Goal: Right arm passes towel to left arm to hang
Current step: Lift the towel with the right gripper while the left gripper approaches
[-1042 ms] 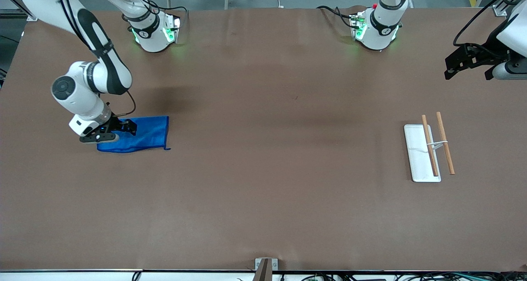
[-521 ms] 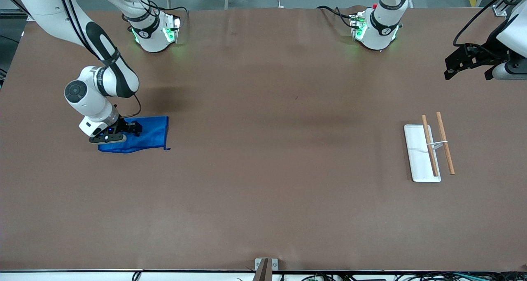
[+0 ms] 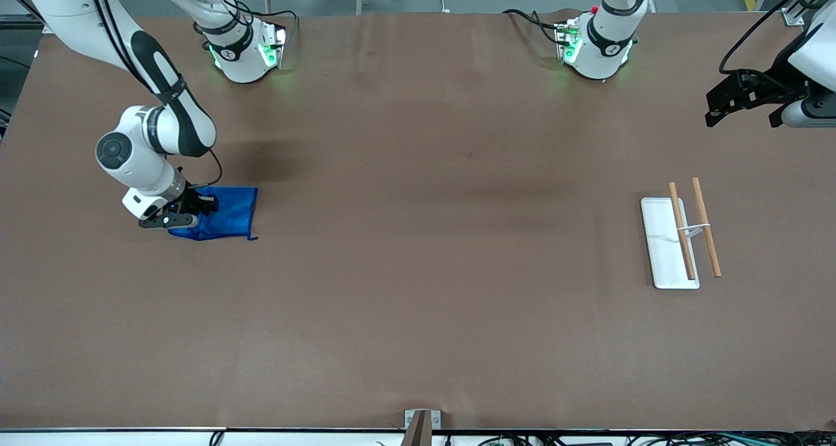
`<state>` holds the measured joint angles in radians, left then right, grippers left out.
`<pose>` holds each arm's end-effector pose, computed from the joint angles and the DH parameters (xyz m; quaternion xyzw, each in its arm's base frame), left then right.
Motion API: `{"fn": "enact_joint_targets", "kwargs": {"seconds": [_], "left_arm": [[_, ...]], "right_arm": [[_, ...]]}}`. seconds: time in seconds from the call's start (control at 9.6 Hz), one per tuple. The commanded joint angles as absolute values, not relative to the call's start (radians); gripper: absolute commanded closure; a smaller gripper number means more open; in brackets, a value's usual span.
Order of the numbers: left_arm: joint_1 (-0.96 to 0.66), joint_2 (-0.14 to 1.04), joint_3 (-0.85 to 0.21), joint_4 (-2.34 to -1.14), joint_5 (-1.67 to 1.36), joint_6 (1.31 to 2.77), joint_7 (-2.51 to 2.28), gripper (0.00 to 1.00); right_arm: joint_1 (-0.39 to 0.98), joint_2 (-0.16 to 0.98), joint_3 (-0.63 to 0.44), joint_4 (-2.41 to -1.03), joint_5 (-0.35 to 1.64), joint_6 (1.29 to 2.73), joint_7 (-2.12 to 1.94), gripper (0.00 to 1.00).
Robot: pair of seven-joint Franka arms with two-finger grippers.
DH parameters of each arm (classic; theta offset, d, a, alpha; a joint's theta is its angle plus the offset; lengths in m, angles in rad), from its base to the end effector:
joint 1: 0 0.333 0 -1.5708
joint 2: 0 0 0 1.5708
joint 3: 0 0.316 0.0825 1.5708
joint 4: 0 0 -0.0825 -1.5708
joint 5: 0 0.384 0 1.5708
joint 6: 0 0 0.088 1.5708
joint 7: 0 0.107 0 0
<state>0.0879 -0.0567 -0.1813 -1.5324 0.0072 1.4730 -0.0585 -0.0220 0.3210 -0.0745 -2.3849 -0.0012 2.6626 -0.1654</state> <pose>0.5244 -0.0515 0.6640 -0.9998 0.0170 0.0011 0.0088 0.4958 -0.0496 0.1833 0.9990 0.0366 -0.0226 0.0092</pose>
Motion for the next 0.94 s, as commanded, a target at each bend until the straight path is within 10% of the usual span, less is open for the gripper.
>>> {"fn": "enact_joint_targets", "kwargs": {"seconds": [0.0,0.31,0.83], "left_arm": [[0.097,-0.037,-0.181,-1.543,-0.012,1.46,-0.046,0.0],[0.216,0.015,-0.181,-1.577,-0.283,1.459,-0.041,0.0],[0.244,0.234,-0.187,-1.614,-0.824,1.517,0.139,0.0]], "right_arm": [[-0.026,0.267,-0.064,-2.271,0.003,2.443,-0.137,1.0],[-0.025,0.242,-0.019,-2.026,0.008,2.086,-0.135,1.0],[-0.022,0.215,0.179,-1.939,0.359,2.088,-0.109,1.0]]}}
